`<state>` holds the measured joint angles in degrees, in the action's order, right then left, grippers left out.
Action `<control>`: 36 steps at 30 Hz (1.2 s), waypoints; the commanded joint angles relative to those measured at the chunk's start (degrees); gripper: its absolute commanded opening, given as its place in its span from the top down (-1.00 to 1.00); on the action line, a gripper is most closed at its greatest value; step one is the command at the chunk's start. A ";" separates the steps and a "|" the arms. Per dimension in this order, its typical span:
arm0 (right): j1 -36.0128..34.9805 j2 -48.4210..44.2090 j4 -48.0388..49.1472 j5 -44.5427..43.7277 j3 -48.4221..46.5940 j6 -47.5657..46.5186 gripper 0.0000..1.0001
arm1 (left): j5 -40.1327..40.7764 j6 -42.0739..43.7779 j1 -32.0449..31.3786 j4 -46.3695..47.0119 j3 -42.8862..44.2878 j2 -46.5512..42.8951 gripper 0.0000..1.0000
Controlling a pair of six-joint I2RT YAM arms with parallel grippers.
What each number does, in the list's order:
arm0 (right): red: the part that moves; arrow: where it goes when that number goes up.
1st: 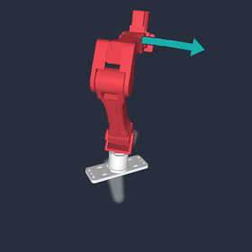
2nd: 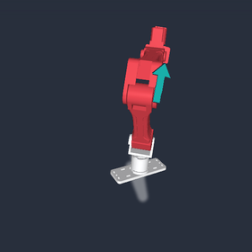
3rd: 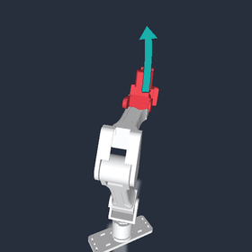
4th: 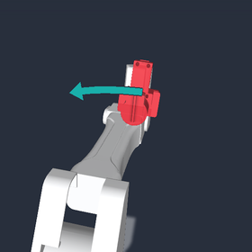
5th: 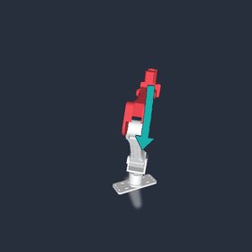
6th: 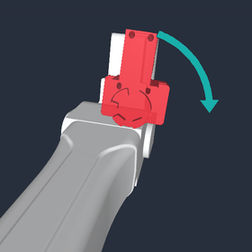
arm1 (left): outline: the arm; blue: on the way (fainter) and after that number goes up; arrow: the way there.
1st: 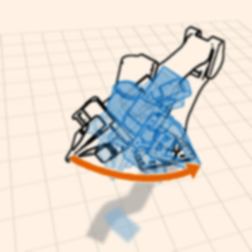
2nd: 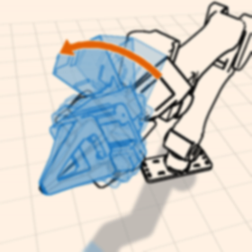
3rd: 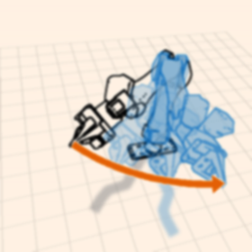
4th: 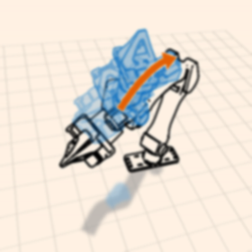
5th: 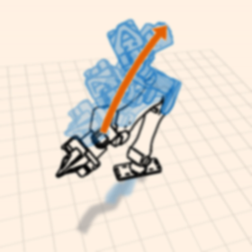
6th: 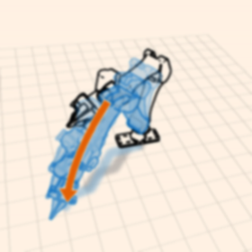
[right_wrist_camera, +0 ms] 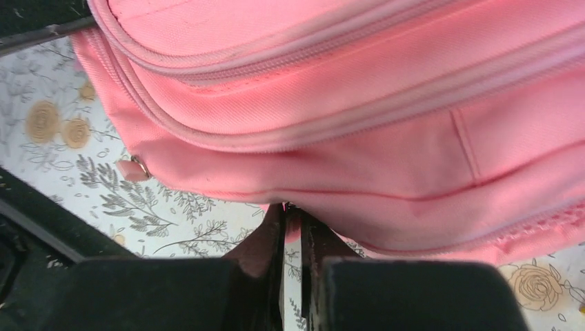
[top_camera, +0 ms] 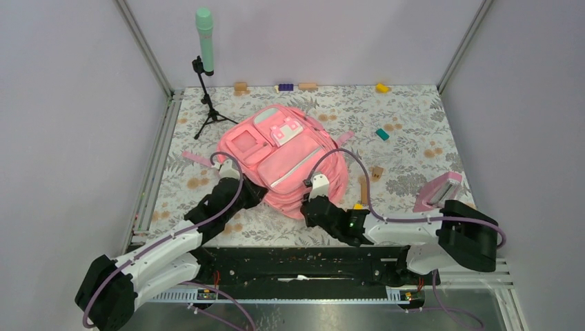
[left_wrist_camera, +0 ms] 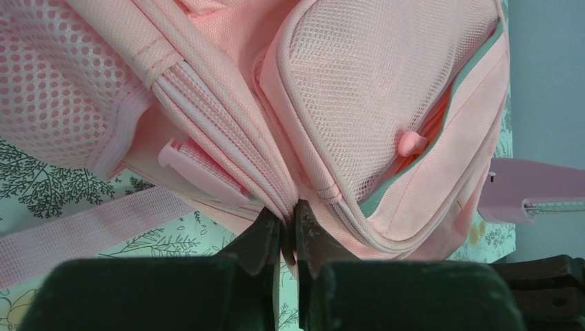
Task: Pack the student bag
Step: Zip the student bag at the center of the board.
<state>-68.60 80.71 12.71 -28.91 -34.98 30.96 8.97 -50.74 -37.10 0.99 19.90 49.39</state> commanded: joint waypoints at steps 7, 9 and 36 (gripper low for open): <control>8.19 -10.07 -0.80 2.97 5.50 3.96 1.00 | -0.16 7.61 6.36 -3.36 2.60 -3.12 1.00; 9.96 -10.79 -0.29 4.17 6.51 3.97 1.00 | -0.84 8.19 7.67 -3.60 2.56 -3.28 1.00; 27.69 -9.79 4.76 35.32 5.37 -3.65 1.00 | -4.06 25.01 11.41 -11.07 12.28 -5.72 -0.60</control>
<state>-41.41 71.42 17.10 0.49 -27.42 29.71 -0.58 -32.29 -20.62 -12.08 26.37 46.22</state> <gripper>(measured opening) 0.064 0.723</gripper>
